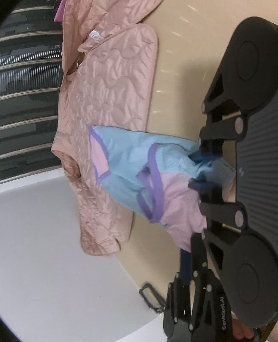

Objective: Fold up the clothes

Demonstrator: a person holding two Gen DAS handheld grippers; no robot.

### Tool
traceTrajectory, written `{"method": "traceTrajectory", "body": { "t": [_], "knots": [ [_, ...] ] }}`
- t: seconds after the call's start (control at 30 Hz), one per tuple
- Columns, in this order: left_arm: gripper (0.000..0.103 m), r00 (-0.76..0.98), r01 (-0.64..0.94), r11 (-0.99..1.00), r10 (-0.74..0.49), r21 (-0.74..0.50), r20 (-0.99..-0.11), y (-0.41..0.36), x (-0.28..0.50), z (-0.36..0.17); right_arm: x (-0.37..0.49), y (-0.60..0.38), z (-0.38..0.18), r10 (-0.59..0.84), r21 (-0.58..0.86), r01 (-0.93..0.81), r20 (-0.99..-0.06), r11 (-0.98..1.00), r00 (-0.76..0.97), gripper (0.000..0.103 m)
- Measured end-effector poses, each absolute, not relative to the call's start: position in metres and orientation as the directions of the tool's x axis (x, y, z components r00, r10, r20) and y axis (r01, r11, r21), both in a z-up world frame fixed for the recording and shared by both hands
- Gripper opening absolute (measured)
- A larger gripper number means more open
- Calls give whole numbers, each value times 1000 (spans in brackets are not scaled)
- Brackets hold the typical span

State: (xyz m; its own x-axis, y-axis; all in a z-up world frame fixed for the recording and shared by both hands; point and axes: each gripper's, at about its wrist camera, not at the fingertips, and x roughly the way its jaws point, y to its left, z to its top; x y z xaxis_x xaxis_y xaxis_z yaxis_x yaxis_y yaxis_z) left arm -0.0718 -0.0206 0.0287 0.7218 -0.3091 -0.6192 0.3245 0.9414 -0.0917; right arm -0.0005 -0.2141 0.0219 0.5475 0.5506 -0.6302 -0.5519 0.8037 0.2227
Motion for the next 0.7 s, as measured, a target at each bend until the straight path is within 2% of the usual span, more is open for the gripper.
{"method": "traceTrajectory", "body": {
  "t": [0.17,0.3,0.37,0.43,0.47,0.5,0.57,0.7],
  "knots": [
    [9,691,359,926,-345,-112,-635,-4,-97,28,-33,-205,19,499,185,-511,-636,839,589,10],
    [9,659,376,913,-385,-161,-646,23,-127,25,-88,-201,24,528,208,-534,-635,820,564,8],
    [14,650,368,909,-401,-194,-646,39,-140,25,-111,-204,36,565,195,-580,-596,791,570,11],
    [23,651,368,905,-416,-215,-635,55,-148,28,-130,-211,50,603,166,-629,-542,760,586,22],
    [29,663,373,904,-416,-207,-623,59,-151,31,-134,-214,55,611,136,-650,-523,748,594,36],
    [32,676,381,903,-417,-197,-608,62,-154,33,-139,-218,59,620,105,-670,-505,735,601,42],
    [41,692,405,896,-431,-183,-579,62,-158,35,-144,-220,58,637,58,-710,-497,702,589,42],
    [46,691,444,883,-448,-156,-568,48,-153,28,-138,-215,36,679,86,-756,-513,649,525,39]
  ]
}}
